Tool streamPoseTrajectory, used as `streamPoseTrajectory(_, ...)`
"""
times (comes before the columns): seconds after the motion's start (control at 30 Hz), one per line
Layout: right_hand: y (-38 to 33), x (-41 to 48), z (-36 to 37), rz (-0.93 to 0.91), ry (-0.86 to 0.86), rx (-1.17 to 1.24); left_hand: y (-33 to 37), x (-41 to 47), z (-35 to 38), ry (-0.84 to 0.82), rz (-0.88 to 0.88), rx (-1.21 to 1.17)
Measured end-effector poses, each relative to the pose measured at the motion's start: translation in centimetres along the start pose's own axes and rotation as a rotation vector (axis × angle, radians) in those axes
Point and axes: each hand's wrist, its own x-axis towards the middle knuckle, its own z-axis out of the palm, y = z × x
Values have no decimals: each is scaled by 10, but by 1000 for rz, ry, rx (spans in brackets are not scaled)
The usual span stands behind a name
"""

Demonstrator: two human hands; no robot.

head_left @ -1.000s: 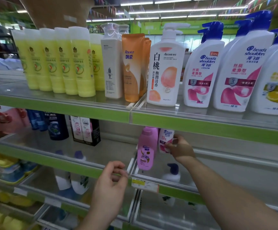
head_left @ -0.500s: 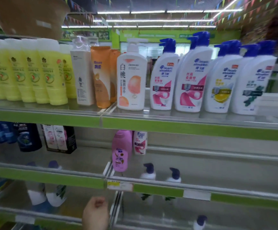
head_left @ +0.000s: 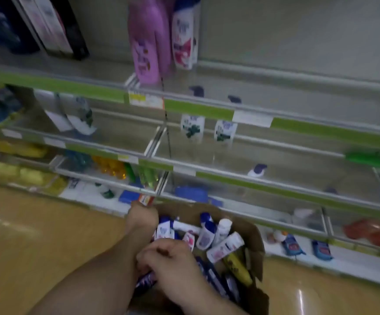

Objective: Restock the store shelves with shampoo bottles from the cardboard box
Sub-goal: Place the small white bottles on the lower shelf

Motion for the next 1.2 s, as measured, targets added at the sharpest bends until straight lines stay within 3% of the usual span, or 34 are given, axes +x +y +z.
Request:
streamPoseTrajectory(0.17,82,10,-53,256,120,-285,-64,-32,39,-94,-50,203)
streamPoseTrajectory(0.37,172,43,-110,408,240,-658,-110,-18,66,-297,113,461)
streamPoseTrajectory(0.6,213,75,-161,586,358,-692,-147,18,89,-399,160,527)
streamPoseTrajectory(0.8,215,105,-202,562,571,-816,-150,37,139,-504,297,501)
streamPoseTrajectory(0.9,218,123,-215,582,554,-827,-138,38,173,-518,386,409)
streamPoseTrajectory(1.07,226,142,-224,640,480,-776,-101,33,212,-407,506,386)
streamPoseTrajectory(1.2,233,145,-229,641,423,-747,-113,41,214,-415,238,470)
